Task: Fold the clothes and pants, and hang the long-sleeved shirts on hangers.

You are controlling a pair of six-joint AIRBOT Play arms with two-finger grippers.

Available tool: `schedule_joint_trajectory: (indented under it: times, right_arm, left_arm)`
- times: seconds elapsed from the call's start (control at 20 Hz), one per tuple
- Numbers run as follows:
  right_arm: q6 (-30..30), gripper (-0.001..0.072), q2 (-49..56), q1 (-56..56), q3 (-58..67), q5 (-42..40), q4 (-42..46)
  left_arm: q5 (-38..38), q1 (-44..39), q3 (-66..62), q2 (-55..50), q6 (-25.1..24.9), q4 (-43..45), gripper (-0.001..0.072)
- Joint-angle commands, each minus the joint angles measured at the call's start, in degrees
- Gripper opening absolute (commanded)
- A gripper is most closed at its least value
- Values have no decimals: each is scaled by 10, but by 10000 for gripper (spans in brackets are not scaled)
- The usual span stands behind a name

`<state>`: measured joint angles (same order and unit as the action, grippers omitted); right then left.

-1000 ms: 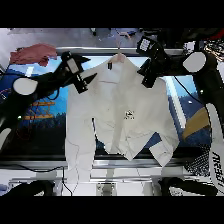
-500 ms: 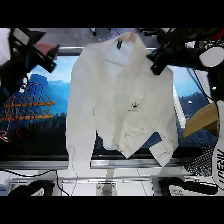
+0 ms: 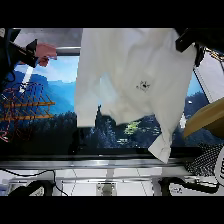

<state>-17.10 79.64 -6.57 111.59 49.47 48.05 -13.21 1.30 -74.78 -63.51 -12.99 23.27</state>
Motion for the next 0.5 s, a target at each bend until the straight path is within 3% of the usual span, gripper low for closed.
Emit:
schedule_joint_trajectory:
  times: [0.0, 0.15, 0.45]
  right_arm:
    - [17, 51, 1, -30, 30, -61, -31]
    - [18, 51, 1, -64, 41, -92, -76]
    - [18, 51, 4, -175, 41, -156, -248]
  left_arm:
    - [2, 3, 0, 0, 2, 0, 552]
    - [2, 3, 0, 0, 2, 0, 552]
    - [2, 3, 0, 0, 2, 0, 553]
